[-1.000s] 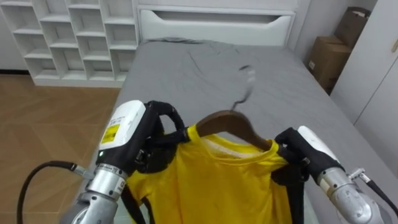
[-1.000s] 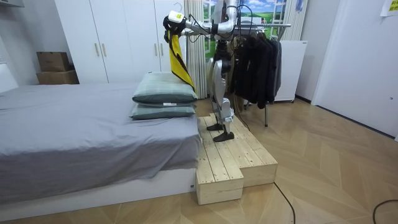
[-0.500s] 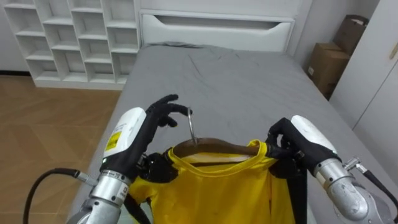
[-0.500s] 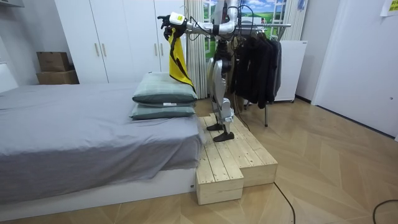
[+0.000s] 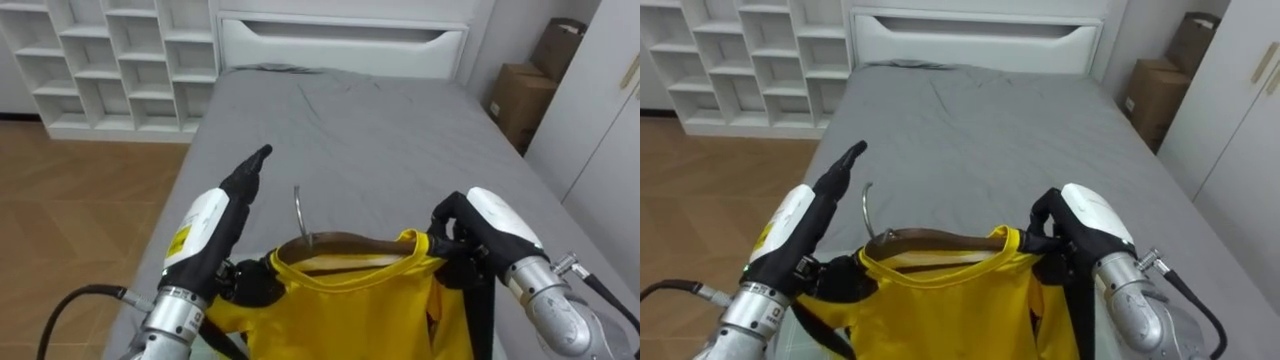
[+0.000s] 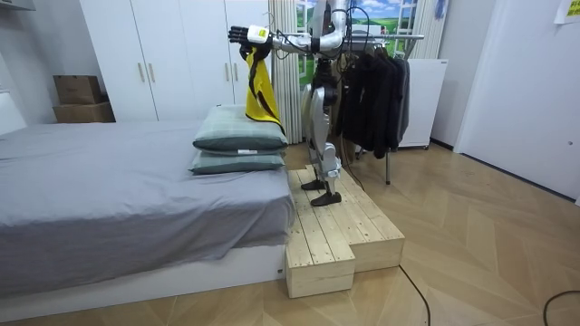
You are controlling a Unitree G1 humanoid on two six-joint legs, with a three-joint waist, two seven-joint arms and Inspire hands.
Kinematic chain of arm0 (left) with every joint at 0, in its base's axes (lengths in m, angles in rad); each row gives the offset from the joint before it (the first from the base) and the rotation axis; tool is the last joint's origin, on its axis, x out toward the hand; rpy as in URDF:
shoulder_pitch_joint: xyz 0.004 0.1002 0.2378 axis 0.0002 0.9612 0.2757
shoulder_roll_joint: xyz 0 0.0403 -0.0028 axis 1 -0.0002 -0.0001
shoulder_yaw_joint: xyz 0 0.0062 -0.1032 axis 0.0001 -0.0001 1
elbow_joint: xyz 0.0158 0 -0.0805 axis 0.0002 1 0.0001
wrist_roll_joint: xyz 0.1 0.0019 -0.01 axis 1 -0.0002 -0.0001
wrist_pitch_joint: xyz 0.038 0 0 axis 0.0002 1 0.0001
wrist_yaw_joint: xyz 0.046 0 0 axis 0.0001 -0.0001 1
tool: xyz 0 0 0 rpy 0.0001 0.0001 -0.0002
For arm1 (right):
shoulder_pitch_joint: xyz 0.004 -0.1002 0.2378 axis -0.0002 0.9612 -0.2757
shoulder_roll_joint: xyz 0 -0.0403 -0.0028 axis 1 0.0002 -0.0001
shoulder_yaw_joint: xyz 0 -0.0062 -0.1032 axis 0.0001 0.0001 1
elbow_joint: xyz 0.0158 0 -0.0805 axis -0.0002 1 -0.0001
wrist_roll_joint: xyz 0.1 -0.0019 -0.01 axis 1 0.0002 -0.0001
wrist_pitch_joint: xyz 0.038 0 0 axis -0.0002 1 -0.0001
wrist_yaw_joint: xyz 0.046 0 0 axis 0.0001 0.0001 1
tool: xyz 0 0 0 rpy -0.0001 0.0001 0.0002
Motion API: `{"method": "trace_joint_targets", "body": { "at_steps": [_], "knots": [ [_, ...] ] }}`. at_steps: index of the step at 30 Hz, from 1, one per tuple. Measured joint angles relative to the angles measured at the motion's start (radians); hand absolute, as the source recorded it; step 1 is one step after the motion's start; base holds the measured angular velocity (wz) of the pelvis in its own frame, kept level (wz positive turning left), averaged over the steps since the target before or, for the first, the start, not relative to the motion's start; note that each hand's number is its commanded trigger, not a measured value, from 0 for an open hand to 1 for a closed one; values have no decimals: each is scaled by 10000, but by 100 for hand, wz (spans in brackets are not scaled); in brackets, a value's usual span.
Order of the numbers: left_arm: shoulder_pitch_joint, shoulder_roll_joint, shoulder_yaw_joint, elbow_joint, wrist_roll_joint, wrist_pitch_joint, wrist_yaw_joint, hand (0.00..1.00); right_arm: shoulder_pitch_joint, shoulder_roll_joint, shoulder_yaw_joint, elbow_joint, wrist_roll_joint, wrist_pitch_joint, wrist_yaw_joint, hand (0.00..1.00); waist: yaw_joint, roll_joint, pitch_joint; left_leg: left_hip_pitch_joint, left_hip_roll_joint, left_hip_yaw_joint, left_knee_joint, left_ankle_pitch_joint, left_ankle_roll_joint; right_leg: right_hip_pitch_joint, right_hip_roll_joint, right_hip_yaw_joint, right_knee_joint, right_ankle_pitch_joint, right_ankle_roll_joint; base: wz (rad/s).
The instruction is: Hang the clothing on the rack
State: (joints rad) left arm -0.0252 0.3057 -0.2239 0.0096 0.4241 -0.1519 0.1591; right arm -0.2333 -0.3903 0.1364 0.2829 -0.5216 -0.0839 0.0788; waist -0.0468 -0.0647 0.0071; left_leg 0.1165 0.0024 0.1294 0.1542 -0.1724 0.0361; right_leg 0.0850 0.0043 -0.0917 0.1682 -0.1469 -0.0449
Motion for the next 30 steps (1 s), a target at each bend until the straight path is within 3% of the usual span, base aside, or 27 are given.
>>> {"method": "trace_joint_targets", "body": {
  "at_steps": [13, 18, 30],
  "knots": [
    [330, -16, -169, 101, 123, 1, -132, 0, 297, 15, -73, 353, 926, -9, 0, 100, -24, 65, 32, -22, -2, -121, -4, -1, -1, 34, -28, -177, 0, -27, -7, 3],
    [341, -33, -29, 105, 168, -2, -139, 0, 638, 15, -292, 1093, 2737, -35, 0, 100, 7, 64, 28, -28, -5, -128, -12, -1, -1, 60, -37, -204, -30, -27, -6, 0],
    [345, -52, 399, 99, 188, -4, -110, 0, 1197, -5, -969, 1103, 4615, -28, -110, 100, -61, 193, -17, -33, -2, -176, -6, -1, -1, 115, -18, -214, -121, -20, -13, 1]
  ]
}}
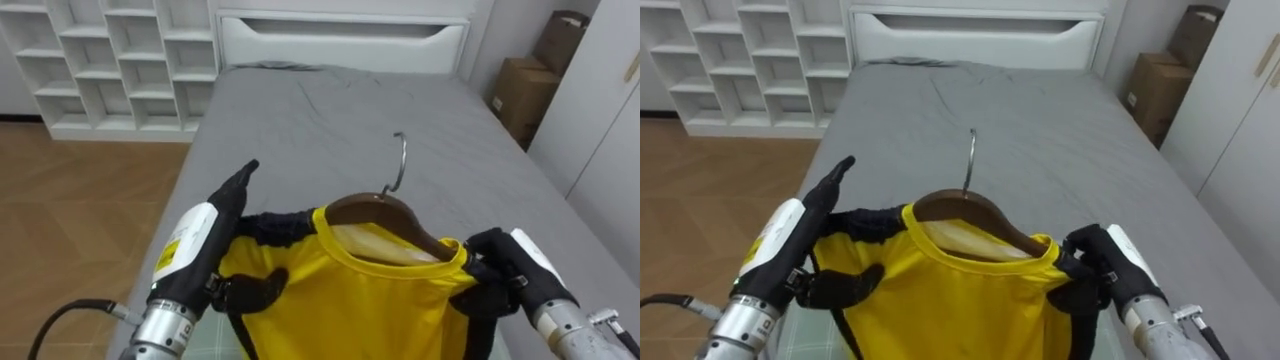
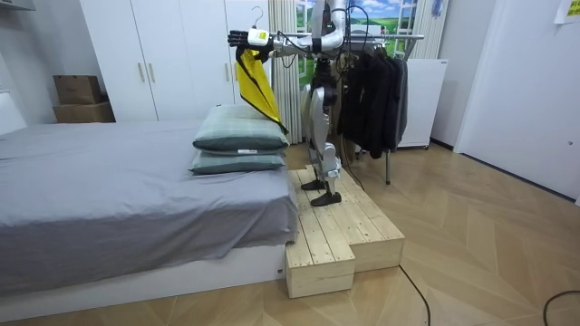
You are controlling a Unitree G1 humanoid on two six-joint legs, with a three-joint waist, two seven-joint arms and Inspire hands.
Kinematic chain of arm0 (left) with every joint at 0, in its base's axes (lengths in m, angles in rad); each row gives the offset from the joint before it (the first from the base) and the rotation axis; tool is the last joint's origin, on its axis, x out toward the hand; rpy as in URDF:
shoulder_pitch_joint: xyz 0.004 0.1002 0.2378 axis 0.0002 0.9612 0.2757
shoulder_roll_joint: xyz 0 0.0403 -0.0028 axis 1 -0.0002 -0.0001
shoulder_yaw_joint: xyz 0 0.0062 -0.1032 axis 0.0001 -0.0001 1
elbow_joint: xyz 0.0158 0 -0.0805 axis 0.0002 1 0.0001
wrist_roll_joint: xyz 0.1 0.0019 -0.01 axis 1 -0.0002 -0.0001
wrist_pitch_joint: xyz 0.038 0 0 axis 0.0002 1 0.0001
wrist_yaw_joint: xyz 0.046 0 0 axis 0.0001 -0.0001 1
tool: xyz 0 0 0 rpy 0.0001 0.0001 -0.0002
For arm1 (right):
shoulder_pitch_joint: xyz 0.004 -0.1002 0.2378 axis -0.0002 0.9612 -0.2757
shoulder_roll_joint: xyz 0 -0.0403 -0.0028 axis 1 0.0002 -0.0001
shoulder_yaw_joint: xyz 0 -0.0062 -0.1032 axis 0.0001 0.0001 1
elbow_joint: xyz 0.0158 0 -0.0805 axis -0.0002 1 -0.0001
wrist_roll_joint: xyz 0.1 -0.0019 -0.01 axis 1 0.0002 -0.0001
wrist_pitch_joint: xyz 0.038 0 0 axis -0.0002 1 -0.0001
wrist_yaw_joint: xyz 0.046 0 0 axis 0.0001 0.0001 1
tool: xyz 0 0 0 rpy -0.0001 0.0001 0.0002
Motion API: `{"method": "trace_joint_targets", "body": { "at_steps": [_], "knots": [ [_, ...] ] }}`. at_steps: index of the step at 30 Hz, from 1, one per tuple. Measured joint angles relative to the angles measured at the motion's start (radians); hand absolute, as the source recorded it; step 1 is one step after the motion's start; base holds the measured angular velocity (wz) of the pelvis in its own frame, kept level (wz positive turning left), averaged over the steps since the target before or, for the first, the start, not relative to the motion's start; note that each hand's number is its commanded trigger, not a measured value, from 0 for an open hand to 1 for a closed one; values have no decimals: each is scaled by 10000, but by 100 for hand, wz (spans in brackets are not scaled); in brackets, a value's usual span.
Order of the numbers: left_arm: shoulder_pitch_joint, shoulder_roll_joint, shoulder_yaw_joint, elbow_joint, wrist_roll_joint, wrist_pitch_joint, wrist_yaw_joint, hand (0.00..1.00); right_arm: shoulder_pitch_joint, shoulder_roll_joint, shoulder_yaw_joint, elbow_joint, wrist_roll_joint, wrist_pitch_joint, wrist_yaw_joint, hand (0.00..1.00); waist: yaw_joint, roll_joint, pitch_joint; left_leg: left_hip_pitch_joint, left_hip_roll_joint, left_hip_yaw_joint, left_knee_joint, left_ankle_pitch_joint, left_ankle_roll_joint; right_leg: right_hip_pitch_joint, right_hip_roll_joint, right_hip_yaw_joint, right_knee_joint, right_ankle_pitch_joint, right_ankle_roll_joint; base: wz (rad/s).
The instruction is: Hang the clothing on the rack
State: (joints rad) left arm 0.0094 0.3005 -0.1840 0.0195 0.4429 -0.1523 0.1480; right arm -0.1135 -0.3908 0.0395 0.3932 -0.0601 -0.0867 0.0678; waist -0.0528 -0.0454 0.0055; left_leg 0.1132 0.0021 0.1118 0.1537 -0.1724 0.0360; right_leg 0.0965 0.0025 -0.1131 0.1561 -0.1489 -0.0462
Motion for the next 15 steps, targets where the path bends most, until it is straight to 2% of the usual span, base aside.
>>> {"method": "trace_joint_targets", "body": {
  "at_steps": [6, 12, 15],
  "knots": [
    [109, 17, 332, 34, 42, -15, 29, 0, 309, 21, -480, 367, 1047, -6, -2, 100, -84, 170, -12, 122, 7, 16, -6, 0, -1, 122, 23, 11, -16, 3, -4, 2],
    [260, 4, 491, 40, 92, -16, 340, 0, 324, 44, -1287, 917, 1075, -9, -369, 100, -274, 150, 6, 132, 5, 75, -17, 0, -1, 88, 25, 82, -26, 1, -6, -2],
    [260, 3, 491, 40, 98, -16, 374, 0, 328, 44, -1411, 1040, 1076, -9, -601, 100, -329, 100, 37, 105, 1, 88, -22, 0, -1, 42, 23, 97, -14, 2, -4, -3]
  ]
}}
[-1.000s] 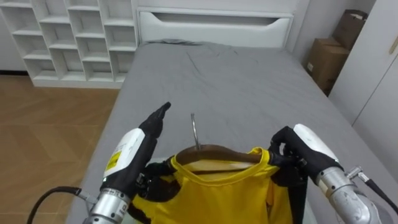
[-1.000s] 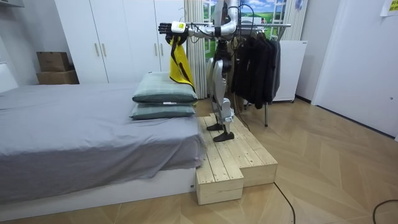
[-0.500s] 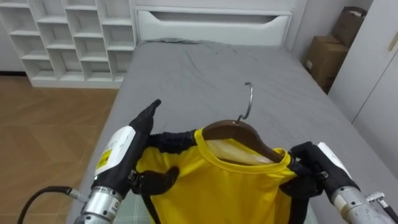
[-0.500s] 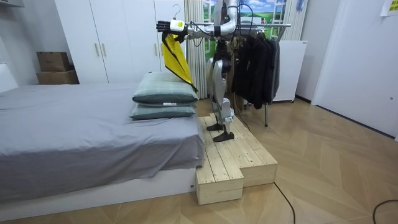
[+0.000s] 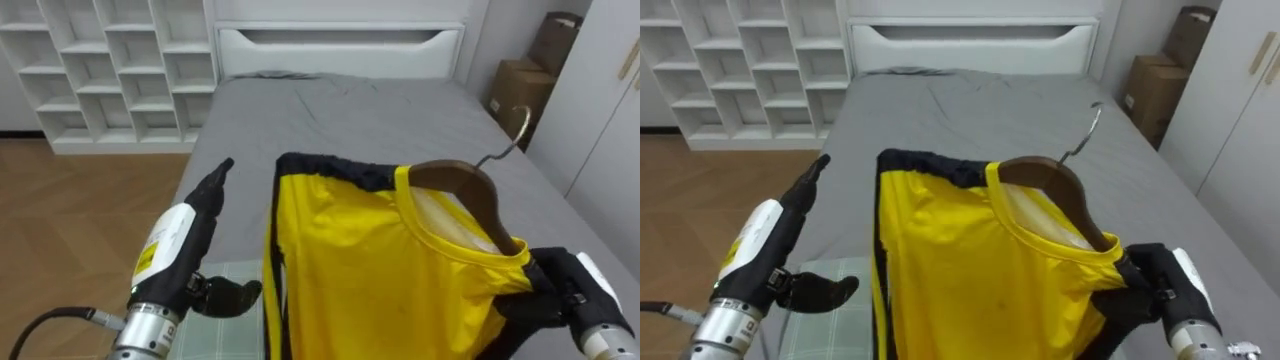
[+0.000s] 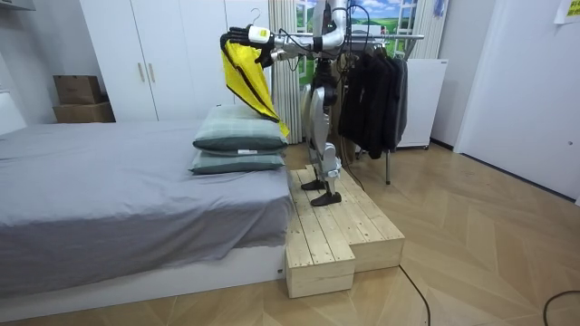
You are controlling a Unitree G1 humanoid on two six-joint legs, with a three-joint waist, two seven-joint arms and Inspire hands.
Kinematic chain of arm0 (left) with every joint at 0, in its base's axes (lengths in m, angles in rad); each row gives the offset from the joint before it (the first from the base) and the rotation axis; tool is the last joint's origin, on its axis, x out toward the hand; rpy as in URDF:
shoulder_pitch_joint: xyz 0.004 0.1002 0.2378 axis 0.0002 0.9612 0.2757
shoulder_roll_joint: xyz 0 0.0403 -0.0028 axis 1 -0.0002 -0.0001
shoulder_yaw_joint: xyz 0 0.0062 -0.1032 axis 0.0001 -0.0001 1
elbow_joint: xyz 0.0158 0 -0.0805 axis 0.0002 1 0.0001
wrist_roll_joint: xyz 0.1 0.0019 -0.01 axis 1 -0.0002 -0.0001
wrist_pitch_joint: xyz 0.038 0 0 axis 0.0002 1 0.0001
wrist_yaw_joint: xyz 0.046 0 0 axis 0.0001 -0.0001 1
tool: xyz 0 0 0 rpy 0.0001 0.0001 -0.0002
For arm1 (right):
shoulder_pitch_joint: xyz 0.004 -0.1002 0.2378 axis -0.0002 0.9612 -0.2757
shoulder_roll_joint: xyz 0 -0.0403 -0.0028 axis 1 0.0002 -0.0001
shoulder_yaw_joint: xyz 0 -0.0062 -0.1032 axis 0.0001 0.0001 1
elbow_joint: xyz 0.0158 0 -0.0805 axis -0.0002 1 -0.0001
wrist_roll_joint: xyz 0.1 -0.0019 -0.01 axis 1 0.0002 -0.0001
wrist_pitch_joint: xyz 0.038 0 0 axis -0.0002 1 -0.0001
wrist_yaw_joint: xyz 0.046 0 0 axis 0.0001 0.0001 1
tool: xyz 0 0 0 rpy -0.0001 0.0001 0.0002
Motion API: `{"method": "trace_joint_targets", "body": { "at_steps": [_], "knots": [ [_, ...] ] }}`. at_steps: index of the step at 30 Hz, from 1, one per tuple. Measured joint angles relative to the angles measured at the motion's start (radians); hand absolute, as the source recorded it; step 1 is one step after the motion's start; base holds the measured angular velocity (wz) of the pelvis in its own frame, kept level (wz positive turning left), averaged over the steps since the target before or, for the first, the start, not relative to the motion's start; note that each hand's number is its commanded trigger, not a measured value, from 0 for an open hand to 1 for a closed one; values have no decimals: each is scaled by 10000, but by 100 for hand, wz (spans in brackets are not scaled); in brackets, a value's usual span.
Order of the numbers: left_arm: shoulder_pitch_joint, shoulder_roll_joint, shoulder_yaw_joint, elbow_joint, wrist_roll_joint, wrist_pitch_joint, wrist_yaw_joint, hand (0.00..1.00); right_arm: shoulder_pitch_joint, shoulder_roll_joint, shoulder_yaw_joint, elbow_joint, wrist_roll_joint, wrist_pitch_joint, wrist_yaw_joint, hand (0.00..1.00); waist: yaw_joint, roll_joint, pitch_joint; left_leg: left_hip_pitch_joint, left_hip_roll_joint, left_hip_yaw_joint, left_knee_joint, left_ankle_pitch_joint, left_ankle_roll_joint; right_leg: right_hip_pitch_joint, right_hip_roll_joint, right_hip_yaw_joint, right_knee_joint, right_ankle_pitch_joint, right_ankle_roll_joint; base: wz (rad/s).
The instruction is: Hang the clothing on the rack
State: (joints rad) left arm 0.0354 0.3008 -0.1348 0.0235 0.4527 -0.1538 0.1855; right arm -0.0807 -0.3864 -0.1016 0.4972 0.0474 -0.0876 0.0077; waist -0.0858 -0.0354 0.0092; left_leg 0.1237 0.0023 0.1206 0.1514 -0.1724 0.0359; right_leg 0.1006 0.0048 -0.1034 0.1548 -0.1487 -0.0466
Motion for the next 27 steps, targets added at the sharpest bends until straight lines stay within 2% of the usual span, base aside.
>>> {"method": "trace_joint_targets", "body": {
  "at_steps": [10, 15, 16, 19, 23, 24, 27],
  "knots": [
    [51, -11, 151, 184, 212, 7, 36, 0, 0, -43, -144, -3, -536, 0, -199, 100, -26, -150, -34, -165, 8, 145, -2, 0, 0, -207, 7, 94, 14, -1, 1, -4],
    [125, -10, 406, 846, 187, 48, 92, 0, 2, -176, -405, -299, -1190, 19, -430, 100, -83, -199, -57, -168, 7, 137, -16, 0, 0, -199, 12, 102, 1, -1, 2, 0],
    [216, -13, 454, 1038, 184, 62, 200, 0, 2, -224, -425, -469, -1308, 23, -476, 100, -185, -218, -62, -160, 5, 145, -17, 0, 0, -196, 16, 122, 2, -1, 2, 0],
    [464, -124, 551, 1862, 191, 117, 459, 0, 26, -224, -559, -806, -1509, 32, -500, 100, -205, -251, -81, -70, 12, 194, -17, 0, 0, -161, 34, 221, 21, -1, 2, -9],
    [604, -203, 585, 3327, 86, 499, 465, 0, 40, -251, -929, -873, -1921, 260, -512, 100, -241, -328, -127, -42, 18, 205, -21, 0, 0, -160, 39, 205, 77, -1, 2, -1],
    [806, -260, 704, 3410, 87, 539, 466, 0, 63, -261, -997, -914, -2046, 261, -514, 100, -227, -344, -125, -27, 27, 243, -24, 0, 0, -177, 43, 216, 116, -1, 2, -5],
    [883, -442, 1112, 3974, 40, 531, 468, 0, 181, -272, -1189, -1321, -2543, 261, -561, 100, -156, -356, -125, -17, 45, 336, -37, -16, -24, -313, 110, 347, 179, 3, -4, -9]
  ]
}}
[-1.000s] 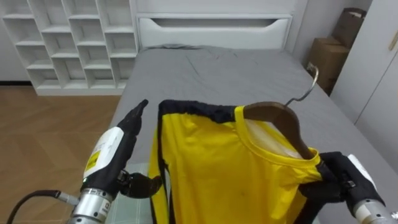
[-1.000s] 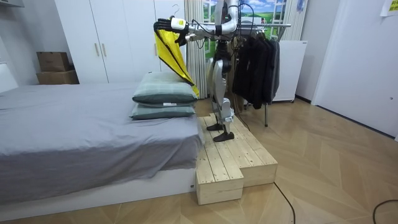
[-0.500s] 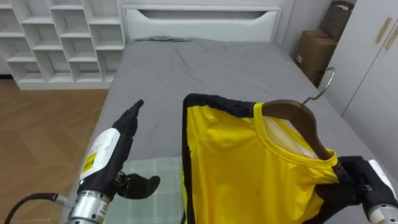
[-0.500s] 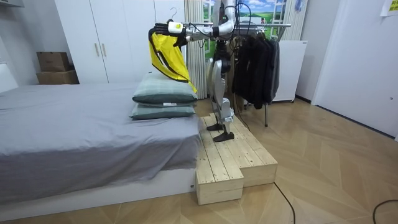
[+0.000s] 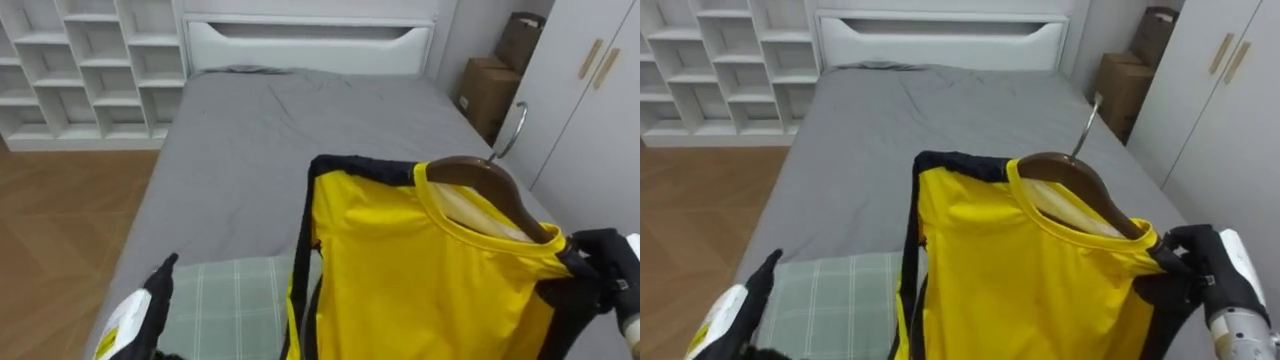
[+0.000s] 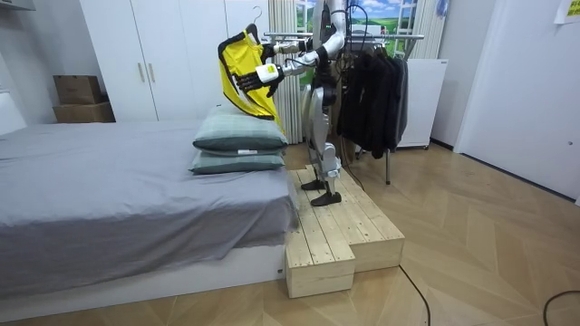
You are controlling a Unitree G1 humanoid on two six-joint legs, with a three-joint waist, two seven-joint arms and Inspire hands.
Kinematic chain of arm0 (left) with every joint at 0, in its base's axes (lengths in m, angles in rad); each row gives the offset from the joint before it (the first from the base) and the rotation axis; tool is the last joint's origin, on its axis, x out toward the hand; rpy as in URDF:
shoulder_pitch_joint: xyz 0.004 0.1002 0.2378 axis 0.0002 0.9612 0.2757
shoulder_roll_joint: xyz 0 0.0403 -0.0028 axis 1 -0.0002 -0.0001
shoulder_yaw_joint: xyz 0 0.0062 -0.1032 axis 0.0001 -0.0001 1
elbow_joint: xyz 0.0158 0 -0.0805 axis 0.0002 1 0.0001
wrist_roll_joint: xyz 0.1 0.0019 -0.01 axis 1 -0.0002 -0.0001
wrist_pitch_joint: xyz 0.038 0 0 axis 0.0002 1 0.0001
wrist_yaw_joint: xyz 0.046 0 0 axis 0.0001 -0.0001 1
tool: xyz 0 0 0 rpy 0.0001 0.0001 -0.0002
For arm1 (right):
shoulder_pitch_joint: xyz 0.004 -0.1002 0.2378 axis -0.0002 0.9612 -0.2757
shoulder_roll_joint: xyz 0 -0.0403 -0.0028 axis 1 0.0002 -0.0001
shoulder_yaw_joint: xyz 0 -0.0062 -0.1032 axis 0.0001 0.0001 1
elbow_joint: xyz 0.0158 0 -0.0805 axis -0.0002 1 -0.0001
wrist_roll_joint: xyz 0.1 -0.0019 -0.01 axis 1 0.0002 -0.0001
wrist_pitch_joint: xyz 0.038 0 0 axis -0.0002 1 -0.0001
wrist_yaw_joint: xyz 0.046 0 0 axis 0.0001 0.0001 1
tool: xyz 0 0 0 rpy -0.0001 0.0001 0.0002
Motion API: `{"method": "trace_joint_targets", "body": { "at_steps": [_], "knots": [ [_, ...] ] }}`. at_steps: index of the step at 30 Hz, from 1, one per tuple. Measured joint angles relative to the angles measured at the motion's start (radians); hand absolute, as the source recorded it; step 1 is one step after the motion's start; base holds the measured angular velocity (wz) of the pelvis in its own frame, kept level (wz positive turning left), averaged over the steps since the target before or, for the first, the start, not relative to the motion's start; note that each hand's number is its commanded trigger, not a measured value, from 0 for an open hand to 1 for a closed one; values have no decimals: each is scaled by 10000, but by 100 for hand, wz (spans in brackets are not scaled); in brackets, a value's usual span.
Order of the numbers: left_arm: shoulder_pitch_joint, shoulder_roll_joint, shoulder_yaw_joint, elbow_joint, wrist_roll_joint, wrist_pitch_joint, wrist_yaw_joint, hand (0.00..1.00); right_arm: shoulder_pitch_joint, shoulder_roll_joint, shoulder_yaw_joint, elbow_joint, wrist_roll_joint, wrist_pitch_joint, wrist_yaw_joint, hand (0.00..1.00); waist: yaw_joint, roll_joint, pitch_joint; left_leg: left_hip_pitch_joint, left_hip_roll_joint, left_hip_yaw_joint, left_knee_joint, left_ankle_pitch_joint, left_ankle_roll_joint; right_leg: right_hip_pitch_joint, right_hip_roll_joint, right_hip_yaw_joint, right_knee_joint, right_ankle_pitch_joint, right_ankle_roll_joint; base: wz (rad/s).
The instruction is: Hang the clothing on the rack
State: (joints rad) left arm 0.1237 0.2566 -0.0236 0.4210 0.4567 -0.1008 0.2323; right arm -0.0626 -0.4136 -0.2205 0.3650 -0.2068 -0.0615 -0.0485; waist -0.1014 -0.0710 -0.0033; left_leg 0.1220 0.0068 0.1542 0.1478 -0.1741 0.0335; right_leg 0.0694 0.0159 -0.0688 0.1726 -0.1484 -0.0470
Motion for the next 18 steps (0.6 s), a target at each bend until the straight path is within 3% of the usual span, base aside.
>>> {"method": "trace_joint_targets", "body": {
  "at_steps": [5, 14, 16, 18],
  "knots": [
    [372, -128, 976, 130, -172, -138, 113, 0, 85, -2, -341, -920, -447, -39, -9, 100, -13, -120, -28, -60, 38, 98, -12, -32, -40, -150, 49, 156, 17, 41, -60, -12],
    [850, -166, 1016, 1016, -112, -161, 453, 0, 645, -103, -990, -1870, -776, -37, -438, 100, 4, -142, -16, -41, 54, 251, -51, -55, -76, -132, 75, 206, 13, 58, -63, -3],
    [847, -193, 1019, 1546, -146, -159, 532, 0, 684, -104, -991, -1893, -965, -34, -444, 100, 10, -142, 4, -31, 59, 348, -113, -56, -77, -165, 107, 344, 33, 60, -67, -13],
    [838, -215, 1019, 2137, -169, -139, 608, 0, 723, -104, -991, -1898, -1052, -24, -448, 100, -4, -184, 77, -31, 60, 358, -144, -60, -81, -181, 120, 363, 32, 59, -67, -5]
  ]
}}
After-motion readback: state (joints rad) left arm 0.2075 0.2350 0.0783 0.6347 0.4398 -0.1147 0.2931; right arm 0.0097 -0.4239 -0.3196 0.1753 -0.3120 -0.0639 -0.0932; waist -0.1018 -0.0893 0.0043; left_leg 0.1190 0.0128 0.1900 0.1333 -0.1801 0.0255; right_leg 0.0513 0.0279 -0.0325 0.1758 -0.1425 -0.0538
